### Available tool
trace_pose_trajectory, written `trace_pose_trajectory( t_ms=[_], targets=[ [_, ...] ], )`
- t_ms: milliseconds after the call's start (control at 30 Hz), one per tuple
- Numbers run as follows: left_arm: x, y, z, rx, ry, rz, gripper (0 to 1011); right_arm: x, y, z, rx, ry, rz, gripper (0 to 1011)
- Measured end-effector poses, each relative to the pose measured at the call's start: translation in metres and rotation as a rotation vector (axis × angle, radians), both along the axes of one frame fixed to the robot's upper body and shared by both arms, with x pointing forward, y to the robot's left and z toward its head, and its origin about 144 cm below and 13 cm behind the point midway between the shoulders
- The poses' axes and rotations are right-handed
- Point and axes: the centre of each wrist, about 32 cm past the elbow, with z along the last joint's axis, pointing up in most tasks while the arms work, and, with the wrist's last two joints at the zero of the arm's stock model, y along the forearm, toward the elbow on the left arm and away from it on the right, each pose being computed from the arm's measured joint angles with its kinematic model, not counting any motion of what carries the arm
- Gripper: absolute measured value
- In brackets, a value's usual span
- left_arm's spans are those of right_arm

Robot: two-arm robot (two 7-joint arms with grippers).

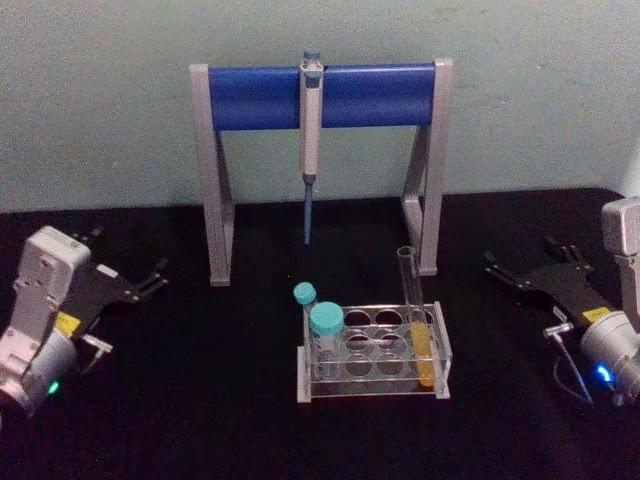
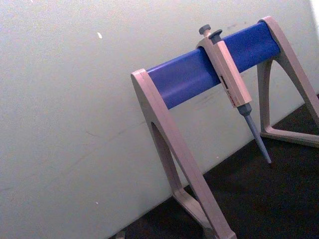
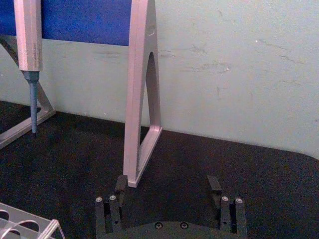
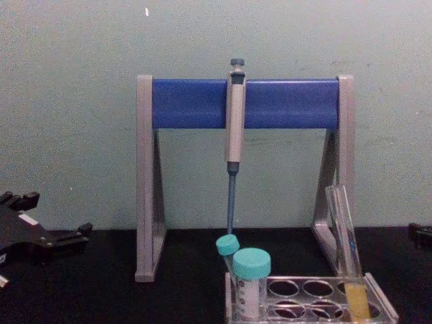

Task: Pick up the test tube from the test tube rack, shake it, then place it back into the test tube rack.

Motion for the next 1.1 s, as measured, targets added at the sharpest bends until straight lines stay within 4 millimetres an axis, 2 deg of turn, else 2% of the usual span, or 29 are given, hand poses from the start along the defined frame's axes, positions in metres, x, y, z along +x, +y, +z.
trace_pose_trajectory(
  t_ms=[1100],
  targets=[
    [0.0000,0.0000,0.0000,0.000,0.000,0.000,1001,-0.0001,0.0002,0.0003,-0.002,-0.002,-0.001,1000]
  ],
)
